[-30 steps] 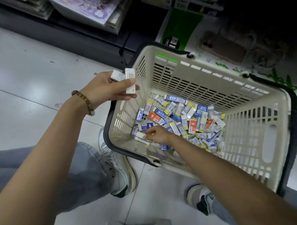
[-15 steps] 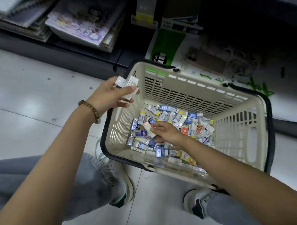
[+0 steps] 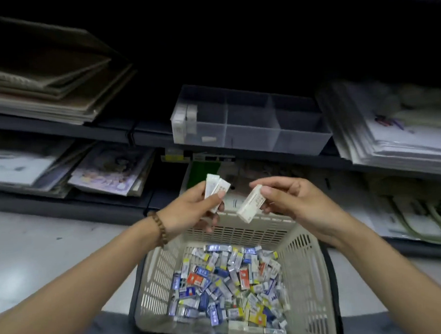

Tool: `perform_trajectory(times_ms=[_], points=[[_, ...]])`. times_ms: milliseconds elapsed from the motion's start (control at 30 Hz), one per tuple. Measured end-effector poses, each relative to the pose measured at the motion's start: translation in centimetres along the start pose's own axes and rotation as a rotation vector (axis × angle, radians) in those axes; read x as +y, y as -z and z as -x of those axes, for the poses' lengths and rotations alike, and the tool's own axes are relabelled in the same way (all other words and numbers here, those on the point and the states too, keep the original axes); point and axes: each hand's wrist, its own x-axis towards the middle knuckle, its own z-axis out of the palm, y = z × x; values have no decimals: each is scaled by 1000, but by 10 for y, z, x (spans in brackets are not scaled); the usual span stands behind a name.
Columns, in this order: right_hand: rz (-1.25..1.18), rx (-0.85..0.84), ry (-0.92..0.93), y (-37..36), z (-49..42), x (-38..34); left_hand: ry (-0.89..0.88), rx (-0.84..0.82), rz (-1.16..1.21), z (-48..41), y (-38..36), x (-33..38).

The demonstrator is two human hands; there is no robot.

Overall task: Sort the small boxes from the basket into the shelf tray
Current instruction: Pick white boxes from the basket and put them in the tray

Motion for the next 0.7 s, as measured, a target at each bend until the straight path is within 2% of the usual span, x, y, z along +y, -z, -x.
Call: perform_trajectory(times_ms=[267,400,500,700], points=[[73,116,87,3,-10,-10,59,-87,64,-24,-26,22],[75,201,100,4,-14,-7,-19,-175,-108,-27,-26,20],[3,231,42,6,-15,-4,-46,-185,-154,-29,-23,21],[-300,101,-197,3,-18,1,-70,-153,-182,-30,-20,22]])
